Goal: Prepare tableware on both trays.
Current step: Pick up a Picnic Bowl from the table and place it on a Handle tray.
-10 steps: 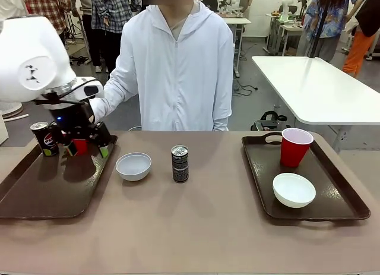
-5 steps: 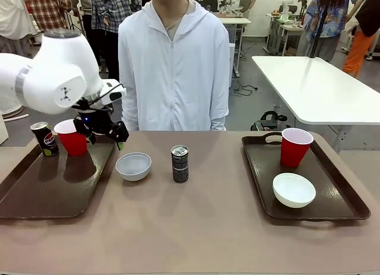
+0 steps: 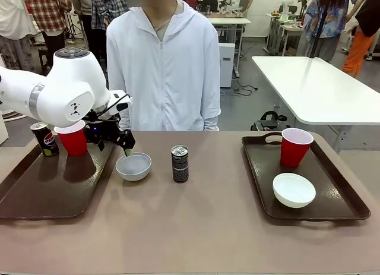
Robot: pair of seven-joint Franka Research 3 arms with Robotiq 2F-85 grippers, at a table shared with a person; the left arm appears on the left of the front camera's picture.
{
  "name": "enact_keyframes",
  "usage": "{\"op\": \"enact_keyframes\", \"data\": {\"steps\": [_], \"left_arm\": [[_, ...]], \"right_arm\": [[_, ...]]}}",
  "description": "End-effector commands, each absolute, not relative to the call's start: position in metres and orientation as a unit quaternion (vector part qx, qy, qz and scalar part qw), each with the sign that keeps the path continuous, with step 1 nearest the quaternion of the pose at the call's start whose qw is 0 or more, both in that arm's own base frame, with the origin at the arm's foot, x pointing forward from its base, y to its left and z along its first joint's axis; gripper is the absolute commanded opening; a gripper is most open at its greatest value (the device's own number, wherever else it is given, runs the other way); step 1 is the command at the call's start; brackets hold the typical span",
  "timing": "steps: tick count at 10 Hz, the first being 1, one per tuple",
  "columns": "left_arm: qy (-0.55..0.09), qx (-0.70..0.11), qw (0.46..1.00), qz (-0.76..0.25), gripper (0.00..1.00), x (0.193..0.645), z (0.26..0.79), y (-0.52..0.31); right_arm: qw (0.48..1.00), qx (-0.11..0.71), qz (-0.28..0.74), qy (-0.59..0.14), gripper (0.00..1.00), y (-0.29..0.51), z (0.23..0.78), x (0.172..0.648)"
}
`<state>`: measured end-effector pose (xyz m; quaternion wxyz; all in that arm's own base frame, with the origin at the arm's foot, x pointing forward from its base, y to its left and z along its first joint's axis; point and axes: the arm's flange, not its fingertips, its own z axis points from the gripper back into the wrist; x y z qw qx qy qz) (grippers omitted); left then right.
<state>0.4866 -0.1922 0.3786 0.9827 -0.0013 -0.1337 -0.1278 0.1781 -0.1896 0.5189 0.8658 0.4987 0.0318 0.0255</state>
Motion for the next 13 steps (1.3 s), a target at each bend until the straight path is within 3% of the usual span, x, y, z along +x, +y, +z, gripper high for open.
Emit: {"op": "enact_keyframes", "data": {"steps": [1,4,8,9,10,11,12,13], "left_arm": [[-0.135,0.004,0.983,-0.127,1.0,0.487,0.384,-0.189],[-0.148,-0.011,0.983,-0.113,1.0,0.493,0.373,-0.191],[-0.082,-0.024,0.991,-0.101,1.0,0.493,0.347,-0.199],[-0.084,-0.034,0.99,-0.109,0.9,0.492,0.347,-0.199],[-0.08,-0.037,0.99,-0.111,0.41,0.492,0.349,-0.201],[-0.086,-0.038,0.989,-0.114,0.31,0.491,0.352,-0.204],[-0.086,-0.037,0.989,-0.115,0.0,0.491,0.354,-0.205],[-0.078,-0.034,0.99,-0.113,0.0,0.492,0.354,-0.206]], "right_arm": [[0.87,0.491,0.036,0.036,0.89,-0.176,0.519,0.175],[0.87,0.491,0.036,0.036,0.89,-0.176,0.519,0.175],[0.87,0.491,0.036,0.036,0.89,-0.176,0.519,0.175],[0.87,0.491,0.036,0.036,0.89,-0.176,0.519,0.175],[0.87,0.491,0.036,0.036,0.89,-0.176,0.519,0.175],[0.87,0.491,0.036,0.036,0.89,-0.176,0.519,0.175],[0.87,0.491,0.036,0.036,0.89,-0.176,0.519,0.175],[0.87,0.491,0.036,0.036,0.89,-0.176,0.519,0.175]]}}
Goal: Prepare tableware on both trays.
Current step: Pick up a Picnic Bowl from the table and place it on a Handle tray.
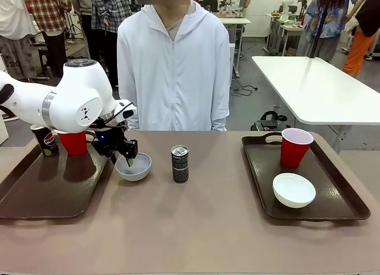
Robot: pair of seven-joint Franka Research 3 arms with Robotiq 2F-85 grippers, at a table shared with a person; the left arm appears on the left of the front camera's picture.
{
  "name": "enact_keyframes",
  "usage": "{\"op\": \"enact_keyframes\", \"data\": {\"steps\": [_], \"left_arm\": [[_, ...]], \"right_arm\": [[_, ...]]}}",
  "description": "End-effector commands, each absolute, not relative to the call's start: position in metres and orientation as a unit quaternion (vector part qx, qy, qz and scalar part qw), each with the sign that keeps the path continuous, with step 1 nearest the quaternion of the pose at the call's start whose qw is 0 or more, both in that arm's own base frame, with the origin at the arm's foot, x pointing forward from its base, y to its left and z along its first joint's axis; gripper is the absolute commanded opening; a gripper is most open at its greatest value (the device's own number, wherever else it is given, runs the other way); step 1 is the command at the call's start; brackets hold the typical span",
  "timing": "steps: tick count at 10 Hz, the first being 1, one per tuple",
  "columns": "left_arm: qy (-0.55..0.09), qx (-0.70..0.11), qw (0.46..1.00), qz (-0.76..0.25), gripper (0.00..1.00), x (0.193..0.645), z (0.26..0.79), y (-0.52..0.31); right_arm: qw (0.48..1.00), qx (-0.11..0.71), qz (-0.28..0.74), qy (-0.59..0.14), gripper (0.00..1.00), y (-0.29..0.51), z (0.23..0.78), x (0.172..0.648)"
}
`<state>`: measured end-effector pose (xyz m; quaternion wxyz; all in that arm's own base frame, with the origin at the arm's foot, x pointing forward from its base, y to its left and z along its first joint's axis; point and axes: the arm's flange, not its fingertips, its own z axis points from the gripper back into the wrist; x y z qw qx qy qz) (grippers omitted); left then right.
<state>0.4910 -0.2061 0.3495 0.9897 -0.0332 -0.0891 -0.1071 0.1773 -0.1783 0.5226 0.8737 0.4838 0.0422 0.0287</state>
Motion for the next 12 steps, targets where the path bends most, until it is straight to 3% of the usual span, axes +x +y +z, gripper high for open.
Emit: {"op": "enact_keyframes", "data": {"steps": [1,2,3,8,12], "left_arm": [[-0.072,-0.031,0.991,-0.109,0.0,0.493,0.352,-0.206],[-0.07,-0.027,0.992,-0.104,0.06,0.495,0.352,-0.206],[-0.068,-0.018,0.993,-0.09,0.0,0.496,0.351,-0.205],[-0.064,-0.005,0.997,-0.045,0.0,0.492,0.37,-0.199],[-0.072,-0.025,0.996,-0.037,0.0,0.419,0.451,-0.165]], "right_arm": [[0.87,0.491,0.036,0.036,0.89,-0.176,0.519,0.175],[0.87,0.491,0.036,0.036,0.89,-0.176,0.519,0.175],[0.87,0.491,0.036,0.036,0.89,-0.176,0.519,0.175],[0.87,0.491,0.036,0.036,0.89,-0.176,0.519,0.175],[0.87,0.491,0.036,0.036,0.89,-0.176,0.519,0.175]]}}
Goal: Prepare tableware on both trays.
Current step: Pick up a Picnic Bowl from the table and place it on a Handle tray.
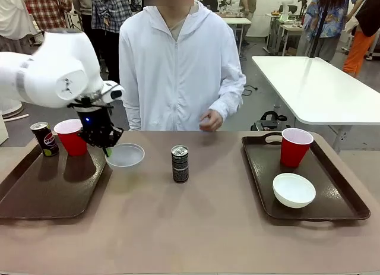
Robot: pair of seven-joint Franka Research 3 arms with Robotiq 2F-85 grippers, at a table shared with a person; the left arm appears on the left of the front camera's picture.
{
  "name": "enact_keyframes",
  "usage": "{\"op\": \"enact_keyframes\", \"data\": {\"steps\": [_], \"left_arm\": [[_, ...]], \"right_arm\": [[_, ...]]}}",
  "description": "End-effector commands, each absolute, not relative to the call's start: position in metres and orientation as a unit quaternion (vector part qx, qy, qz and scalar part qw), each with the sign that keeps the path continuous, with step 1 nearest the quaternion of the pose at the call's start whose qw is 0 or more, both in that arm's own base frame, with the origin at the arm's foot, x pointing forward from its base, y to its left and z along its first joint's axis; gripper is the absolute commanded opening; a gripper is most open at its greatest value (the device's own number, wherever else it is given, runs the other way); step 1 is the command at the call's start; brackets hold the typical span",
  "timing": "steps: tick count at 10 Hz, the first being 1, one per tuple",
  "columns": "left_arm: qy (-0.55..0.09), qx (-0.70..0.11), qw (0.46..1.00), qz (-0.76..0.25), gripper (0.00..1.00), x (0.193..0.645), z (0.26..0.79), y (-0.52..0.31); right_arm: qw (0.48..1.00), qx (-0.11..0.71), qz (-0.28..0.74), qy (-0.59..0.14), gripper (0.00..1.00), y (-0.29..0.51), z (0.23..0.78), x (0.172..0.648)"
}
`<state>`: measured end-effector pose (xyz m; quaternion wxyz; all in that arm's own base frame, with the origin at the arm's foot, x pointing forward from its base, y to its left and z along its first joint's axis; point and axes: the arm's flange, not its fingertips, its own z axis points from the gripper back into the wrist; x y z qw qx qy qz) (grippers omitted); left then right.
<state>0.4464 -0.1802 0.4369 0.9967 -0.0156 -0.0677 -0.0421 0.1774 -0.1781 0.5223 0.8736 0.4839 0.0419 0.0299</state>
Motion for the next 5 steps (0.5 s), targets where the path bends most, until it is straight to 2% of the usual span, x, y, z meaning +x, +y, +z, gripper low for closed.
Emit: {"op": "enact_keyframes", "data": {"steps": [1,3,5], "left_arm": [[-0.08,-0.023,0.996,-0.023,0.0,0.405,0.459,-0.147],[-0.091,-0.041,0.995,0.0,0.0,0.391,0.463,-0.105],[-0.083,-0.093,0.992,0.031,0.0,0.388,0.466,-0.06]], "right_arm": [[0.87,0.491,0.036,0.036,0.89,-0.176,0.519,0.175],[0.87,0.491,0.036,0.036,0.89,-0.176,0.519,0.175],[0.87,0.491,0.036,0.036,0.89,-0.176,0.519,0.175]]}}
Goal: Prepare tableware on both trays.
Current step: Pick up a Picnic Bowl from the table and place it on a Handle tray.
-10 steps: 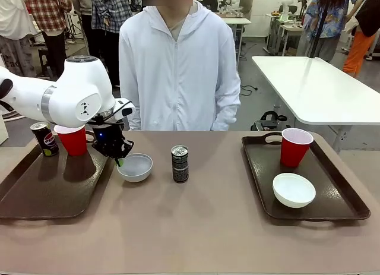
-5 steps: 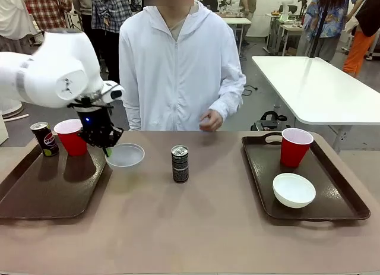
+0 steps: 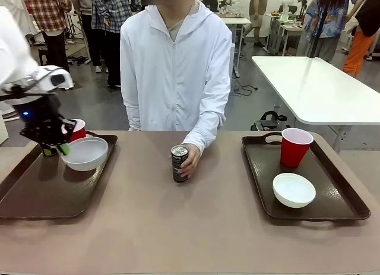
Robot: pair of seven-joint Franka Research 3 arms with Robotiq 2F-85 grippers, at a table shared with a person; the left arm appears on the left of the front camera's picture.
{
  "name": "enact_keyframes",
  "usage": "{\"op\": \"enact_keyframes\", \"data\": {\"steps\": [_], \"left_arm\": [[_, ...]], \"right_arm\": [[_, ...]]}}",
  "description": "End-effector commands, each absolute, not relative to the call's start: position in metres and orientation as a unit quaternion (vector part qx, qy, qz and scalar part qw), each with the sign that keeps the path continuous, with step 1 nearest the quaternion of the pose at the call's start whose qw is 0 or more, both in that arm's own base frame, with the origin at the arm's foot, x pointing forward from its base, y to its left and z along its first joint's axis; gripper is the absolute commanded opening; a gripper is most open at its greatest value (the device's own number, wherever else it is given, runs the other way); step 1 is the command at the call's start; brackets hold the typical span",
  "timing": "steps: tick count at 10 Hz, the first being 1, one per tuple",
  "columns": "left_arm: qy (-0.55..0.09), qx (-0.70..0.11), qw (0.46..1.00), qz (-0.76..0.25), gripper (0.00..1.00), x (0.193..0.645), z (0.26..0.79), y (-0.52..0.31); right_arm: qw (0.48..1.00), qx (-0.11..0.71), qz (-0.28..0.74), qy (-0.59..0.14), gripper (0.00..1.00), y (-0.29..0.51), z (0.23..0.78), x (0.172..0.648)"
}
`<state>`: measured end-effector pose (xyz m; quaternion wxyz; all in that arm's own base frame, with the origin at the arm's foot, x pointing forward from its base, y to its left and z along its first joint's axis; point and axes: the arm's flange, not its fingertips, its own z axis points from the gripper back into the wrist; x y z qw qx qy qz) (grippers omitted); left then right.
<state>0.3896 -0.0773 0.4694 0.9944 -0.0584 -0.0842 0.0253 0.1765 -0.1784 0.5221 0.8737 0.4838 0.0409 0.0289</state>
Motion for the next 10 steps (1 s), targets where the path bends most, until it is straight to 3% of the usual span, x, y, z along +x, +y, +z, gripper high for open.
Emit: {"op": "enact_keyframes", "data": {"steps": [1,10], "left_arm": [[-0.089,-0.099,0.99,0.045,0.0,0.385,0.466,-0.043],[-0.081,-0.089,0.991,0.064,0.03,0.387,0.464,-0.016]], "right_arm": [[0.87,0.491,0.036,0.036,0.89,-0.176,0.519,0.175],[0.874,0.484,0.029,0.041,0.89,-0.178,0.522,0.177]]}}
